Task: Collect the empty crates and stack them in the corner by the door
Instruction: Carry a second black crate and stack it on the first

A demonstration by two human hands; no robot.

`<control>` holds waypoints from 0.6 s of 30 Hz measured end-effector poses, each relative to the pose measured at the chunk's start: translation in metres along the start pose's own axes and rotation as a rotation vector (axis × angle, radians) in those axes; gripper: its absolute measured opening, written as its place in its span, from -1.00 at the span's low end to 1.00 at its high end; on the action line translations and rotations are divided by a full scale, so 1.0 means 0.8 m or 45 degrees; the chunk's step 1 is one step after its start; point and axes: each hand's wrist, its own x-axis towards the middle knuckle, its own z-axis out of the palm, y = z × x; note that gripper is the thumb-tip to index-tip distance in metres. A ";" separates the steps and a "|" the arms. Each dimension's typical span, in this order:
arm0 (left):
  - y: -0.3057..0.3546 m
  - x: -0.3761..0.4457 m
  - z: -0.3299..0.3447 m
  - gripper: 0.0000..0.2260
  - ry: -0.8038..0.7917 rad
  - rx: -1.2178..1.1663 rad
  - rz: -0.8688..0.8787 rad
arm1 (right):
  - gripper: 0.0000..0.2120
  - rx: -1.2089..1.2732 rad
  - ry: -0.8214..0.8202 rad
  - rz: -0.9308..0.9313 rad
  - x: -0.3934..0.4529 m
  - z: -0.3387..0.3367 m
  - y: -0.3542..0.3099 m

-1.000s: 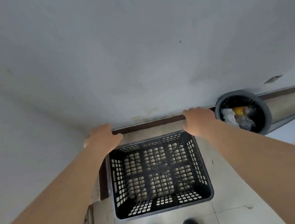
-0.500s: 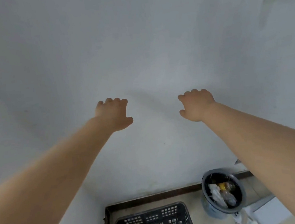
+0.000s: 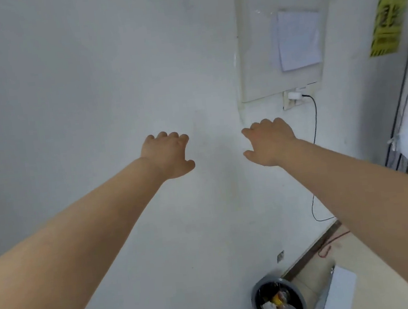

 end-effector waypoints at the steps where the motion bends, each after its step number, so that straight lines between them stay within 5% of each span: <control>1: 0.010 0.004 -0.007 -0.50 0.025 -0.008 0.050 | -0.50 -0.011 -0.004 0.042 -0.013 -0.006 0.009; 18: 0.332 -0.001 -0.143 -0.52 0.407 -0.254 0.997 | -0.49 -0.237 -0.222 0.943 -0.335 -0.063 0.206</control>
